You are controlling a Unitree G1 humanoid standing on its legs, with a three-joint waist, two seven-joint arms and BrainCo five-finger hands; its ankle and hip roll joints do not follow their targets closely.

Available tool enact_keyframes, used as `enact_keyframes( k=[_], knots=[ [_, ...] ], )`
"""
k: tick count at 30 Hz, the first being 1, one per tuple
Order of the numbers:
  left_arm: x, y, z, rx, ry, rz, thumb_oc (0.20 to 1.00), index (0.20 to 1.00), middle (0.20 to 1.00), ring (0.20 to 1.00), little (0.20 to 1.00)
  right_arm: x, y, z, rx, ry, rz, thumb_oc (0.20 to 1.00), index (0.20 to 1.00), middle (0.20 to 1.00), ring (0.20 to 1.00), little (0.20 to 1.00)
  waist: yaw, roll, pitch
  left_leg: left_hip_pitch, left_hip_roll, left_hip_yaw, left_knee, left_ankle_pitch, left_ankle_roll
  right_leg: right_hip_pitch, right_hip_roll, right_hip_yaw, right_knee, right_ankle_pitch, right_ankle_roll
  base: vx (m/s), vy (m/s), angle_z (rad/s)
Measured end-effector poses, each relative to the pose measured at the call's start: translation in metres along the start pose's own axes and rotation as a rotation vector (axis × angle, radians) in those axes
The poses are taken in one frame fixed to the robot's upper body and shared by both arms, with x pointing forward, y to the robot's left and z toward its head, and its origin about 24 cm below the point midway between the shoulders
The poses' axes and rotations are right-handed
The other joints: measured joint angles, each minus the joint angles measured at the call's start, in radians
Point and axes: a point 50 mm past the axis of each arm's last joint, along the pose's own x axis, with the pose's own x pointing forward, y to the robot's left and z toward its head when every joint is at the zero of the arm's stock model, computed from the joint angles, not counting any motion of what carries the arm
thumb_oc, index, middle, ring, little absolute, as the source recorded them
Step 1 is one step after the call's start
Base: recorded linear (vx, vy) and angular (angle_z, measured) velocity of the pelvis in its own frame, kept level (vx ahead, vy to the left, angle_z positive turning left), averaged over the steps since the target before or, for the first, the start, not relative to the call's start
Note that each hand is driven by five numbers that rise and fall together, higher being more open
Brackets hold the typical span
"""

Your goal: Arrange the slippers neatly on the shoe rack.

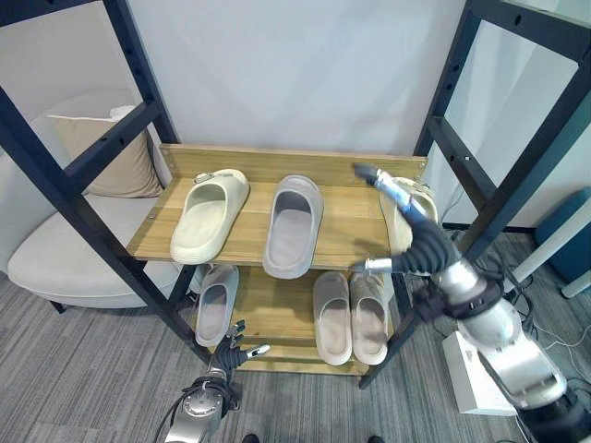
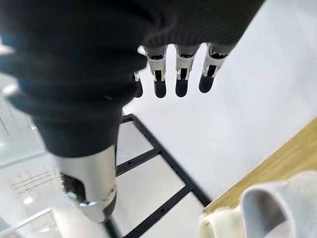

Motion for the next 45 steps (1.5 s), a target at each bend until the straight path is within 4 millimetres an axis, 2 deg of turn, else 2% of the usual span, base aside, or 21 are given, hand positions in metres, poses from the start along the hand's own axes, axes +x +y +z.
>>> enact_keyframes(
  k=[1,2,4,6,7,8,9,10,12,13,16,21,27,29,35,41,45],
  knots=[
    [0.003,-0.004,0.007,-0.002,-0.024,-0.015,1.000,1.000,1.000,1.000,1.000,0.016,-0.011,-0.011,-0.080,0.022,-0.074,1.000,1.000,1.000,1.000,1.000,0.012,-0.002,-0.006,-0.005,0.001,-0.008,0.001,0.007,-0.007,0.000,0.002,-0.006,0.000,0.000,0.000,0.02,0.029,0.12],
    [0.002,-0.003,0.006,-0.002,-0.023,-0.015,1.000,1.000,1.000,1.000,1.000,0.020,-0.010,-0.016,-0.104,0.043,-0.084,1.000,1.000,1.000,1.000,1.000,0.036,-0.004,-0.006,-0.006,0.002,-0.016,0.001,0.008,-0.009,0.003,0.003,-0.011,0.000,0.000,0.001,0.01,0.034,0.22],
    [-0.001,-0.004,0.001,-0.002,-0.005,-0.024,1.000,1.000,1.000,1.000,1.000,0.036,-0.007,-0.031,-0.156,0.098,-0.107,1.000,1.000,1.000,1.000,1.000,0.056,-0.008,-0.004,-0.011,0.001,-0.025,0.002,0.009,-0.009,0.005,0.003,-0.028,0.000,0.000,0.001,0.01,0.020,0.19],
    [-0.002,-0.003,-0.002,0.015,0.005,-0.031,1.000,1.000,1.000,1.000,1.000,0.044,-0.002,-0.043,-0.166,0.159,-0.142,1.000,1.000,1.000,1.000,1.000,0.085,-0.029,0.011,-0.022,-0.004,-0.046,0.001,0.012,-0.008,0.009,0.000,-0.047,0.000,-0.002,0.000,0.02,0.049,0.22],
    [-0.003,-0.004,-0.005,0.028,0.017,-0.049,1.000,1.000,1.000,1.000,1.000,0.057,0.005,-0.055,-0.155,0.220,-0.179,1.000,1.000,1.000,1.000,1.000,0.100,-0.041,0.016,-0.024,-0.004,-0.056,0.000,0.011,-0.008,0.017,0.001,-0.059,0.000,-0.011,0.000,0.01,0.050,0.26],
    [0.001,-0.004,0.002,0.030,-0.001,-0.054,1.000,1.000,1.000,1.000,1.000,0.066,0.007,-0.066,-0.162,0.278,-0.192,1.000,1.000,1.000,1.000,1.000,0.120,-0.056,0.024,-0.036,-0.003,-0.067,0.001,0.007,-0.001,0.016,0.002,-0.062,-0.001,-0.019,-0.001,0.01,0.030,0.51],
    [0.002,-0.001,0.003,0.038,-0.006,-0.052,1.000,1.000,1.000,1.000,1.000,0.068,0.011,-0.064,-0.167,0.274,-0.174,1.000,1.000,1.000,1.000,1.000,0.156,-0.077,0.037,-0.060,-0.006,-0.083,0.005,0.010,-0.006,0.001,0.000,-0.082,0.000,-0.029,0.003,0.01,0.037,0.49],
    [-0.001,0.010,0.000,0.064,0.009,-0.035,1.000,1.000,1.000,1.000,1.000,0.070,0.018,-0.058,-0.169,0.248,-0.155,1.000,1.000,1.000,1.000,1.000,0.193,-0.097,0.054,-0.075,-0.015,-0.093,0.007,0.020,0.004,-0.007,-0.007,-0.084,0.000,-0.014,-0.002,0.02,0.030,0.49],
    [-0.001,0.022,0.002,0.075,0.006,-0.004,1.000,1.000,1.000,1.000,1.000,0.071,0.019,-0.055,-0.167,0.234,-0.158,1.000,1.000,1.000,1.000,1.000,0.201,-0.105,0.072,-0.078,-0.032,-0.104,0.007,0.025,-0.001,0.000,-0.020,-0.086,0.000,-0.013,-0.001,0.04,0.021,0.21],
    [0.000,0.025,0.004,0.064,-0.002,0.012,1.000,1.000,1.000,1.000,1.000,0.064,0.019,-0.066,-0.201,0.281,-0.141,1.000,1.000,1.000,1.000,1.000,0.198,-0.111,0.093,-0.078,-0.031,-0.105,0.007,0.025,-0.001,0.000,-0.019,-0.087,0.000,-0.013,-0.001,0.00,0.000,0.00],
    [0.000,0.022,0.004,0.060,-0.003,0.007,1.000,1.000,1.000,1.000,1.000,0.057,0.007,-0.079,-0.278,0.327,-0.132,1.000,1.000,1.000,1.000,1.000,0.193,-0.101,0.103,-0.077,-0.031,-0.106,0.007,0.025,-0.001,0.000,-0.019,-0.087,0.000,-0.013,-0.001,0.00,0.000,0.00],
    [0.000,0.019,0.005,0.048,-0.012,0.000,1.000,1.000,1.000,1.000,1.000,0.055,0.000,-0.079,-0.322,0.326,-0.138,1.000,1.000,1.000,1.000,1.000,0.170,-0.079,0.113,-0.070,-0.030,-0.105,0.007,0.027,-0.001,0.005,-0.018,-0.085,0.000,-0.014,-0.001,0.00,-0.003,-0.02],
    [0.001,0.015,0.005,0.030,-0.014,-0.002,1.000,1.000,1.000,1.000,1.000,0.034,-0.002,-0.078,-0.334,0.342,-0.159,1.000,1.000,1.000,1.000,1.000,0.148,-0.063,0.109,-0.063,-0.029,-0.103,0.007,0.027,0.000,0.011,-0.018,-0.083,0.000,-0.014,-0.001,0.00,0.000,0.00],
    [-0.001,0.012,0.007,0.022,-0.024,-0.009,1.000,1.000,1.000,1.000,1.000,0.020,-0.005,-0.080,-0.330,0.367,-0.179,1.000,1.000,1.000,1.000,1.000,0.149,-0.055,0.106,-0.050,-0.030,-0.101,0.007,0.026,0.001,0.023,-0.019,-0.083,0.000,-0.014,-0.002,0.00,0.000,0.00],
    [-0.003,0.005,0.002,0.004,-0.013,-0.020,1.000,1.000,1.000,1.000,1.000,0.011,-0.005,-0.086,-0.336,0.399,-0.163,1.000,1.000,1.000,1.000,1.000,0.117,-0.020,0.080,-0.048,-0.026,-0.100,0.004,0.026,0.002,0.024,-0.016,-0.079,0.000,-0.014,-0.001,0.00,0.000,-0.01],
    [-0.007,0.006,-0.004,0.002,0.005,-0.015,1.000,1.000,1.000,1.000,1.000,0.016,-0.006,-0.069,-0.248,0.323,-0.196,1.000,1.000,1.000,1.000,1.000,0.115,-0.020,0.074,-0.035,-0.024,-0.095,0.007,0.028,0.000,0.035,-0.015,-0.077,0.000,-0.013,-0.001,0.00,0.000,-0.01],
    [-0.008,0.006,-0.005,0.000,0.011,-0.016,1.000,1.000,1.000,1.000,1.000,0.024,-0.010,-0.049,-0.204,0.226,-0.227,1.000,1.000,1.000,1.000,1.000,0.111,-0.024,0.065,-0.034,-0.023,-0.090,0.004,0.028,0.000,0.032,-0.015,-0.071,0.000,-0.013,-0.002,-0.01,0.001,-0.02]
  ],
)
